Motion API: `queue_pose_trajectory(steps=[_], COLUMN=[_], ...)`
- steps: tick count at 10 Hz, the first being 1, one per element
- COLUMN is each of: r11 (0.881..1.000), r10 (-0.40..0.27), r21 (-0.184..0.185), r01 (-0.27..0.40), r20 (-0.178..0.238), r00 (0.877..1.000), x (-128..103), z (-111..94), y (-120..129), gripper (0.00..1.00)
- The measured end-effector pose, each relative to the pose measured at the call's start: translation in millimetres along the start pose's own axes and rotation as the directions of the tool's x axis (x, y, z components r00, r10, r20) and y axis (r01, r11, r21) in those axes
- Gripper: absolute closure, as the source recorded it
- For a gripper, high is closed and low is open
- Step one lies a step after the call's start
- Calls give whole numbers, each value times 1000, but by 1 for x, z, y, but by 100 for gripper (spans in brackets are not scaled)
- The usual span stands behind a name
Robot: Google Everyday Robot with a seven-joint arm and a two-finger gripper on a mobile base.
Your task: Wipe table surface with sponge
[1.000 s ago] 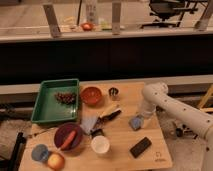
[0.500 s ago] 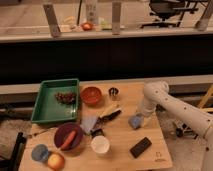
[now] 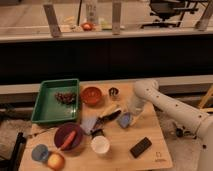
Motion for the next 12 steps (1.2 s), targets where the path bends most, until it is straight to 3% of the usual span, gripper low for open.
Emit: queue_pose_trajectory(steps=[2,4,7,8,9,11,12], r11=[1000,995,977,964,958,959,966], r10=[16,97,212,265,285,282,258], r21=[-25,-29,-18,-1,10,19,20], r01=[-16,-98,-214,-267,-285,-282,-257], r20=[0,-37,-84,-101,-106,-98,-81], r00=[1000,995,974,959,953,954,963], x=[5,29,73,98,112,120,113], z=[3,-1,-8,-10,-12,-12,-12], y=[21,38,62,52,38,23,16], gripper=[100,100,100,100,100,100,100])
